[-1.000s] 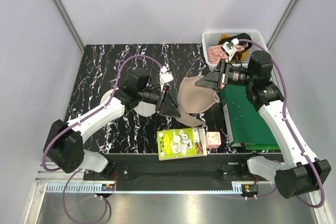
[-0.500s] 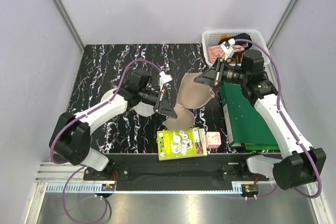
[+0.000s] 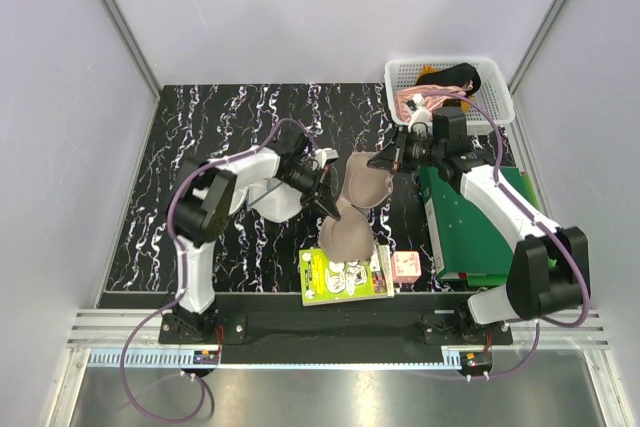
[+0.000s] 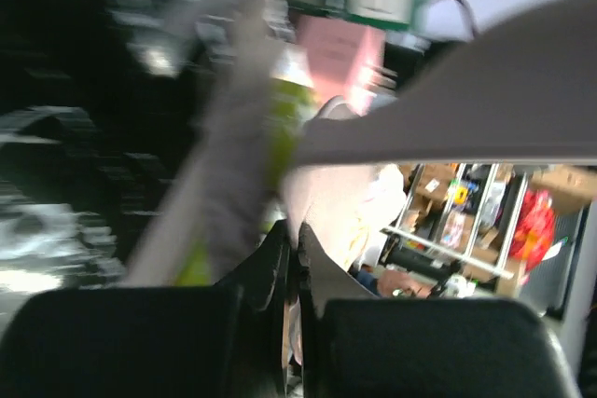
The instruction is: Place the bra in the laundry bag and zip it closed
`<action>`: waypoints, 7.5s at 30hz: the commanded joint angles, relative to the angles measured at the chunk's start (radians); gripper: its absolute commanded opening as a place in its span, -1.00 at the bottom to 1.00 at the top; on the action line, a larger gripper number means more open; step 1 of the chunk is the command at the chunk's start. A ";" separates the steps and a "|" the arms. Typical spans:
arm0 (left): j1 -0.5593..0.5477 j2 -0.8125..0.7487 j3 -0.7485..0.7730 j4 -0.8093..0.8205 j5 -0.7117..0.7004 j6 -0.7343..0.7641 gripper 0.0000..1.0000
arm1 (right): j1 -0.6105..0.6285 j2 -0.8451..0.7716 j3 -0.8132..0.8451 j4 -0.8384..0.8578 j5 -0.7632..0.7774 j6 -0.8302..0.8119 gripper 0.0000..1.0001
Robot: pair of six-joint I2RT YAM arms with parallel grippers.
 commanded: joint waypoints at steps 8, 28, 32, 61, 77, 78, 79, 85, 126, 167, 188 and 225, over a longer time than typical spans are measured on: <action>0.056 0.276 0.442 -0.267 -0.190 0.086 -0.79 | -0.009 0.161 0.116 0.035 0.205 -0.211 -1.00; 0.048 0.102 0.479 -0.297 -0.464 0.096 -0.16 | -0.012 0.220 0.127 0.069 0.509 -0.376 -1.00; 0.007 0.097 0.414 -0.266 -0.479 0.087 -0.28 | -0.010 0.211 0.109 0.072 0.515 -0.344 -1.00; -0.039 0.169 0.285 -0.074 -0.563 -0.074 -0.68 | 0.309 0.215 0.138 -0.102 0.733 0.163 -0.92; -0.021 -0.088 0.221 -0.174 -0.729 -0.131 -0.31 | 0.318 0.261 0.162 -0.204 0.655 0.370 -0.23; -0.018 -0.107 0.224 -0.187 -0.744 -0.129 -0.29 | 0.321 0.264 0.162 -0.204 0.643 0.371 -0.22; -0.016 -0.143 0.225 -0.220 -0.758 -0.122 -0.24 | 0.319 0.270 0.162 -0.204 0.638 0.376 -0.22; -0.013 -0.257 0.225 -0.309 -0.850 -0.108 -0.10 | 0.321 0.338 0.184 -0.158 0.525 0.445 -0.16; -0.030 0.189 0.337 -0.185 -0.726 0.010 -0.16 | 0.036 0.160 -0.267 0.206 0.089 0.347 1.00; -0.010 -0.389 0.161 -0.244 -0.678 0.043 0.44 | 0.100 0.117 -0.279 0.411 0.282 0.422 -1.00; 0.125 -0.254 0.011 -0.091 -0.607 0.051 0.08 | 0.100 -0.153 0.191 -0.250 0.330 0.215 -1.00; 0.692 -0.429 -0.426 -0.002 -0.876 -0.200 0.22 | 0.468 0.459 0.888 -0.247 0.558 -0.003 -1.00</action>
